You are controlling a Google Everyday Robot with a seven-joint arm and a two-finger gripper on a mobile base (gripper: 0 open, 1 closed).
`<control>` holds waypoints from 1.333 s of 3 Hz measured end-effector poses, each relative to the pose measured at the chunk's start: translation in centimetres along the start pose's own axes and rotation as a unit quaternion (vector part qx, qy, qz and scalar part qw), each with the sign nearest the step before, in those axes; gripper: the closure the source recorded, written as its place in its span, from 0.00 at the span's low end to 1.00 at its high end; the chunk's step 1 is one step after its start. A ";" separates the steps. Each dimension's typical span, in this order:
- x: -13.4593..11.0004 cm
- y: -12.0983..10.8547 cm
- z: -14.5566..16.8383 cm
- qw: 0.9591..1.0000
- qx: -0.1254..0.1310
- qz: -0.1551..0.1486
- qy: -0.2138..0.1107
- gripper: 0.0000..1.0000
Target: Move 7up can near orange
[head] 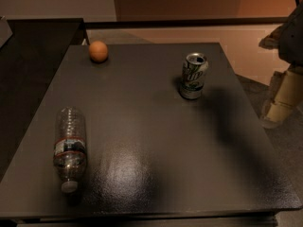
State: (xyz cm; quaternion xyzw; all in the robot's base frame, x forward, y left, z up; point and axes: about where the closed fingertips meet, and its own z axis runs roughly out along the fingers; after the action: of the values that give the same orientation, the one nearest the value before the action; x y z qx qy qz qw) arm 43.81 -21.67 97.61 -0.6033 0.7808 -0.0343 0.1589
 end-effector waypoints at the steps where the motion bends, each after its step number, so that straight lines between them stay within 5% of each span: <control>1: 0.0 0.0 0.0 1.000 0.000 0.000 0.000 0.00; 4: -2.4 -4.2 2.0 0.998 -0.001 0.005 -0.066 0.00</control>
Offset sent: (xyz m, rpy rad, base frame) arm 0.0154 0.0047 0.0042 0.0504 -0.0028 0.0157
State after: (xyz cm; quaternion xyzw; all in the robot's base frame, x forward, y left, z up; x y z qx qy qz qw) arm 48.82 -20.22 97.20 -0.6008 0.7715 0.0070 0.2094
